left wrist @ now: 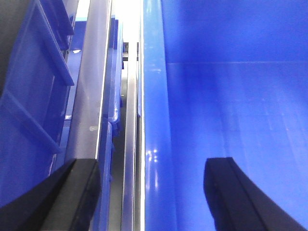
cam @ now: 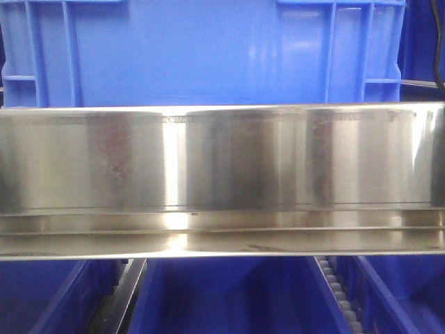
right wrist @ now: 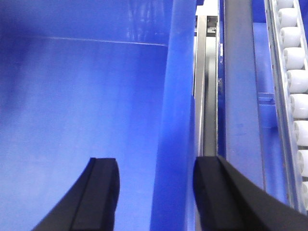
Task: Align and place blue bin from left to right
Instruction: 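Close both grippers on the blue bin's side walls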
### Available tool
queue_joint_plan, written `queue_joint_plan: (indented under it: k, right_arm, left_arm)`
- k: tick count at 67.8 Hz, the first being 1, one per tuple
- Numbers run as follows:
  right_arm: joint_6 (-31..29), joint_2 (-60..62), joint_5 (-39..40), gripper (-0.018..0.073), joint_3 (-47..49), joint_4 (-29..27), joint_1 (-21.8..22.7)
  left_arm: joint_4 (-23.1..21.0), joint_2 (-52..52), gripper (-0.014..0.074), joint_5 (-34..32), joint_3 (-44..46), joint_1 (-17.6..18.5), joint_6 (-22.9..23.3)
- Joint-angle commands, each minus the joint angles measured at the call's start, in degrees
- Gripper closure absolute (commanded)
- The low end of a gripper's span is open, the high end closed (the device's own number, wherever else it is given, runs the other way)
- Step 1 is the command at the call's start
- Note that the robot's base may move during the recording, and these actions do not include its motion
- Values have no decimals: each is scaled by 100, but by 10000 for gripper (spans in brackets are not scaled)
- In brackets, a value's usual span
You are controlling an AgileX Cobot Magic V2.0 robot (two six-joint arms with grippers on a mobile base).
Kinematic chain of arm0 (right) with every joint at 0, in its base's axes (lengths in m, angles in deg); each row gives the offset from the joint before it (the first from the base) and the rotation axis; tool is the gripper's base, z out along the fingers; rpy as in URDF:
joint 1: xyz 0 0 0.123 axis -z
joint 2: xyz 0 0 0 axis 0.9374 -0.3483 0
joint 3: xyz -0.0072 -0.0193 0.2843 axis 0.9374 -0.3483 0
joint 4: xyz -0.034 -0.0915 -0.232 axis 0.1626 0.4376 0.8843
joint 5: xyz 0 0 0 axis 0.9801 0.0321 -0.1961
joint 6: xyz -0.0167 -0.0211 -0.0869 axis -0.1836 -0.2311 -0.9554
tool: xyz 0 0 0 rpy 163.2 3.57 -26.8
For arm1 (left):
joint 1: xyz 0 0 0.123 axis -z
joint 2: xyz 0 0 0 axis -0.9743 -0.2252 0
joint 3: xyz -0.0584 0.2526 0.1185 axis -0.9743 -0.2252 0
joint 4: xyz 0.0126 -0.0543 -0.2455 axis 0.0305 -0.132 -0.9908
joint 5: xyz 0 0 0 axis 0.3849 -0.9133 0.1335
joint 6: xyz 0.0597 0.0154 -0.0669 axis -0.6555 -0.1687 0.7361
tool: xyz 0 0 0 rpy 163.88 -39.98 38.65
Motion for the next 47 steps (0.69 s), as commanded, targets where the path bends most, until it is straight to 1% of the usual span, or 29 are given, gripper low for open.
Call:
queue_joint_plan:
  k: [1, 18, 25, 35, 47]
  right_arm:
    - [-42, 30, 122, 307, 43, 40, 7]
    - [-42, 30, 162, 307, 43, 40, 7]
    - [-42, -15, 186, 307, -5, 117, 7]
    - [-42, -139, 29, 307, -5, 117, 7]
    - [-42, -242, -7, 307, -5, 117, 7]
  left_arm:
    - [32, -27, 228, -83, 27, 27, 53]
    - [58, -122, 229, -57, 27, 27, 63]
    - [203, -191, 255, -45, 27, 27, 63]
    - [203, -203, 279, -10, 27, 27, 63]
    - [203, -253, 279, -2, 27, 27, 63]
